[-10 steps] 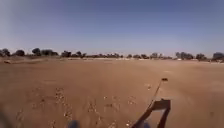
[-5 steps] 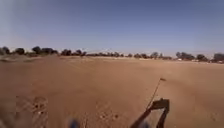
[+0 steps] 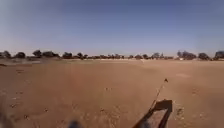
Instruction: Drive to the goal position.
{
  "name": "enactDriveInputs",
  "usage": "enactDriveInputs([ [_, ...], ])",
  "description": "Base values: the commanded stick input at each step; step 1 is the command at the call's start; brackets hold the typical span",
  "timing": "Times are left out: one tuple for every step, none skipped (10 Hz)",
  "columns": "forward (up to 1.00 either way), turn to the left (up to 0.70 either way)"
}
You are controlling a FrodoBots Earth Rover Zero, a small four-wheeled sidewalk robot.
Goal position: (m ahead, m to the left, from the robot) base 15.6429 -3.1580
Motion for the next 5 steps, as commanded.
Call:
enactDriveInputs([
  [1.0,0.0],
  [1.0,0.0],
  [1.0,0.0],
  [1.0,0.0],
  [1.0,0.0],
])
